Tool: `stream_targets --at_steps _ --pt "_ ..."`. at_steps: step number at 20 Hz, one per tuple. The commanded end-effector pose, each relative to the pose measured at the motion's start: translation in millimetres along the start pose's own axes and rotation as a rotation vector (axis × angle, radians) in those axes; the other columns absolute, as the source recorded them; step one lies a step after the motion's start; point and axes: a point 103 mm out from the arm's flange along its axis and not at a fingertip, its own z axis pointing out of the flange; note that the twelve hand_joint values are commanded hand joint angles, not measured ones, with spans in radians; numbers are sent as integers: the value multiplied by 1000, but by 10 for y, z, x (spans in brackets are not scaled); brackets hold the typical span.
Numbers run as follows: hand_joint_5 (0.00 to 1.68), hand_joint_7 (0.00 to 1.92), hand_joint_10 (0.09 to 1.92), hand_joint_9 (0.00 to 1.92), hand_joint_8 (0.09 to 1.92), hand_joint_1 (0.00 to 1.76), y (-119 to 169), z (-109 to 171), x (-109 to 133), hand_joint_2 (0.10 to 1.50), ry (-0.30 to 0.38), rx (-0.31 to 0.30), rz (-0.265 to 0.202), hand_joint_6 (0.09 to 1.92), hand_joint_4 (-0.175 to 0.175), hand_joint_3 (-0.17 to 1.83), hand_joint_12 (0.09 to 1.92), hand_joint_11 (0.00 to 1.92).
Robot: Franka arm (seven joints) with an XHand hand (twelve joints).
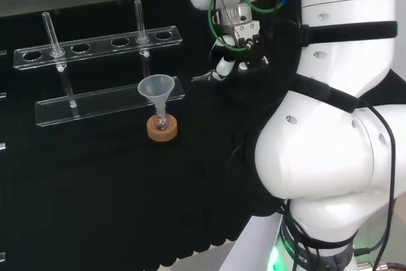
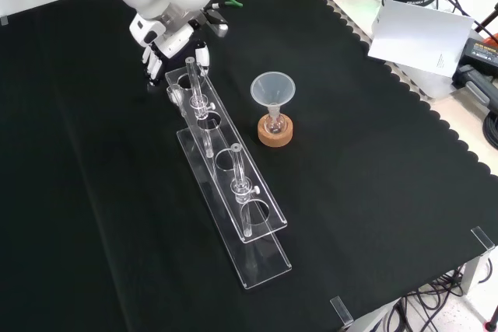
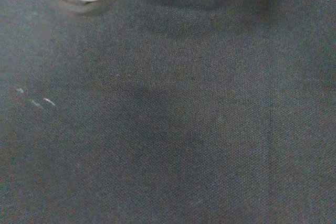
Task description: Pick up the weighing funnel.
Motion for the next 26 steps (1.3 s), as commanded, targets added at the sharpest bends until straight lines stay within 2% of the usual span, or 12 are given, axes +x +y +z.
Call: stream_targets --at_steps 1,12,26 --pt "556 417 558 668 705 863 70 46 15 629 -25 20 11 87 -33 461 1325 412" --pt "599 442 565 687 711 892 138 17 46 632 -101 1 52 87 -29 492 1320 431" --pt "670 473 543 725 691 918 231 51 78 626 -133 9 60 128 -20 550 1297 456"
